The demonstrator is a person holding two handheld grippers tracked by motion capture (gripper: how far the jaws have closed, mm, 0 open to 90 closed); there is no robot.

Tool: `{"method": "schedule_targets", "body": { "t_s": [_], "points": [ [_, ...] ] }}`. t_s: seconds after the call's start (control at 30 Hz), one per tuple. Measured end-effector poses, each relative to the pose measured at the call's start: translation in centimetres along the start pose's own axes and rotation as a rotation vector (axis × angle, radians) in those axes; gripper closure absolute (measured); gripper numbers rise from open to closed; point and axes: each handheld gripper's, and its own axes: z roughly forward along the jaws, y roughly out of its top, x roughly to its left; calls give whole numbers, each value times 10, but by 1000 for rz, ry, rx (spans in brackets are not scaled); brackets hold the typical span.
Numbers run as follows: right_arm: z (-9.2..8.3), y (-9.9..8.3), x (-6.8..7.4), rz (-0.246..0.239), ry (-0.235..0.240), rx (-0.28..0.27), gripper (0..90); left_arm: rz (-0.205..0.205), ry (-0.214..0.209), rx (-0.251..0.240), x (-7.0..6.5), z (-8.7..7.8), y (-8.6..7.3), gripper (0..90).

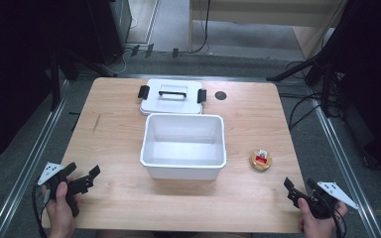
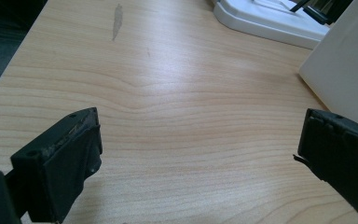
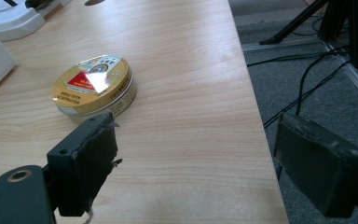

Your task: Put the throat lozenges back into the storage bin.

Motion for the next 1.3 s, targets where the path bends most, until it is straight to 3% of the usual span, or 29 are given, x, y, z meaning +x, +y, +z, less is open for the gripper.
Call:
{"method": "schedule_targets", "body": {
  "t_s": [0.13, 0.23, 0.33, 0.67, 1.13, 1.3],
  "points": [
    [3, 2, 2, -20, 5, 44, 138, 1, 2, -4, -1, 0, 0, 3],
    [7, 4, 6, -42, -18, 101, 137, -2, 2, -5, -1, 0, 0, 3],
    [10, 9, 12, -84, -40, 150, 137, 2, 5, -4, -1, 0, 0, 3],
    [24, 27, 40, -225, -30, 353, 138, 6, 6, -6, -1, 0, 0, 3],
    [47, 55, 65, -316, 4, 611, 136, 9, 6, -4, -1, -1, 0, 3],
    [57, 62, 74, -348, 11, 729, 134, 7, 5, -6, -1, 0, 0, 3]
  ]
}}
